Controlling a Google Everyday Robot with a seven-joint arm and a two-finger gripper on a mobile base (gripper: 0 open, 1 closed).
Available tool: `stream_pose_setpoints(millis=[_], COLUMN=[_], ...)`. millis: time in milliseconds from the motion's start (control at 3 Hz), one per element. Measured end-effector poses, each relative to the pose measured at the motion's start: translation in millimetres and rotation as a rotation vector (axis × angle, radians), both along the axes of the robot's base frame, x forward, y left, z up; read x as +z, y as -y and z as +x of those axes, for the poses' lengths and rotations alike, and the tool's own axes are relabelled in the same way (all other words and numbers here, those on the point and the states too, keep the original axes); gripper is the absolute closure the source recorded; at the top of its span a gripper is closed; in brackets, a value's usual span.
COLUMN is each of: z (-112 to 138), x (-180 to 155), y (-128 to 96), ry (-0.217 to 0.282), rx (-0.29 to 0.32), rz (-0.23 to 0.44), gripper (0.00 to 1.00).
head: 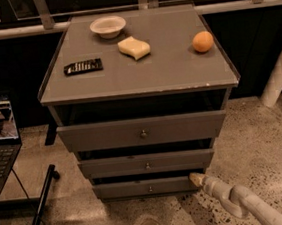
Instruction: Open bottom drawer
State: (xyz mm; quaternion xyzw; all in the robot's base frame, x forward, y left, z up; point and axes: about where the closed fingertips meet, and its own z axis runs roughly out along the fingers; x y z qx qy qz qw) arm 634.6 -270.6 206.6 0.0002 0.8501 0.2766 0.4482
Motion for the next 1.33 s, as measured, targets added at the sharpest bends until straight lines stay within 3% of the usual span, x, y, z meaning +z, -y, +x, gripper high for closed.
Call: stream_pose_setpoints(millis=[333,1000,1333], z=[11.2,11.6,9.5], x=[-3.1,-1.1,-0.1], y=[2.8,2.0,1.0], ry=[-0.009,-0.009,-0.032], rx=[-0.024,-0.024,-0.024], rz=[-0.010,-0.011,-0.026], gripper=[1.00,1.00,1.00])
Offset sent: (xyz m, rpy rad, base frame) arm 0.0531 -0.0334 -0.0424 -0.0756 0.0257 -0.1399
